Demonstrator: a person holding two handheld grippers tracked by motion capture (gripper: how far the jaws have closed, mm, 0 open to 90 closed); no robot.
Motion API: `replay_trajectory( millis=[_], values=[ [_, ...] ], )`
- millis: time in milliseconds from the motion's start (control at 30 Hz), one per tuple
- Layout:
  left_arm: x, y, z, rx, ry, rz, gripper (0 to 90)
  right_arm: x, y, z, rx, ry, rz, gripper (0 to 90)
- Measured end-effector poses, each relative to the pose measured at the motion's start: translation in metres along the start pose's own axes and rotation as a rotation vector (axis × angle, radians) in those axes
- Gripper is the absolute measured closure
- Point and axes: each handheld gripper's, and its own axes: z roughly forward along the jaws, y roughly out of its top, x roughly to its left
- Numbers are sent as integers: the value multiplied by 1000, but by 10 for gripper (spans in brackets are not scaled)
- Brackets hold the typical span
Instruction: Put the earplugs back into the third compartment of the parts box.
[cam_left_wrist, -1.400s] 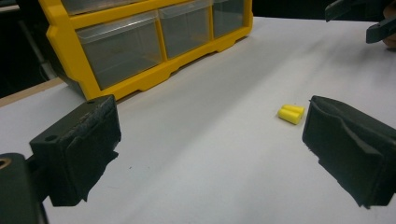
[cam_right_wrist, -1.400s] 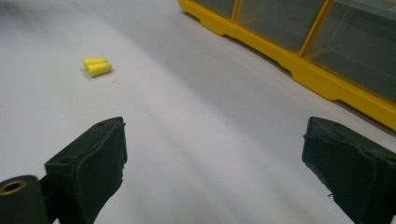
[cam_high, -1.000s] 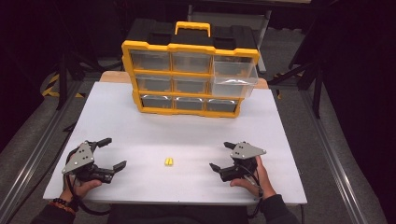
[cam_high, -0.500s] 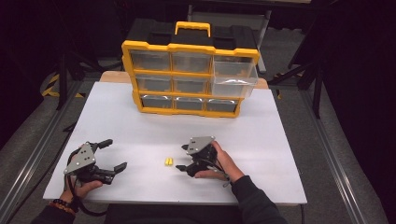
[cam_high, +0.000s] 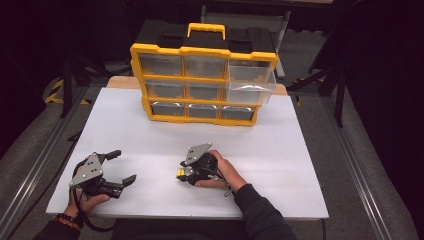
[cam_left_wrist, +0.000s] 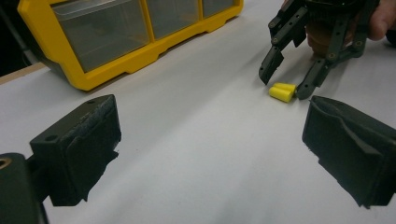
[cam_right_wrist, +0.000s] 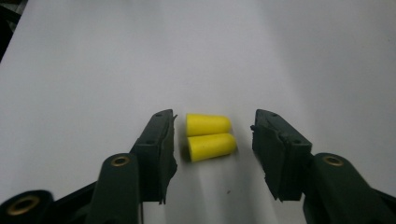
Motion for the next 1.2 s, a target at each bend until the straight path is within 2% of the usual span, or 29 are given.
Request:
replay_trajectory(
  millis=[167, 200, 300, 467, 667, 1033, 1200],
  values=[
    [0, 0, 1, 4, -7, 2, 53, 0, 0, 0, 1, 23, -2, 647],
    [0, -1, 0, 3, -7, 1, 53, 1, -1, 0, -3, 33, 10, 665],
    [1, -1, 1, 11, -3, 3, 53, 0, -2, -3, -5, 32, 12, 676],
    [1, -1, 1, 19, -1, 7, 53, 1, -3, -12, -64, 15, 35, 695],
    [1, -1, 1, 16, -4, 8, 53, 5, 0, -24, -108, 14, 18, 705],
    [2, -1, -1, 8, -1, 2, 54, 14, 7, -53, -155, -52, -23, 709],
    [2, -1, 0, 9, -1, 2, 57, 16, 7, -67, -180, -81, -26, 707]
  ],
)
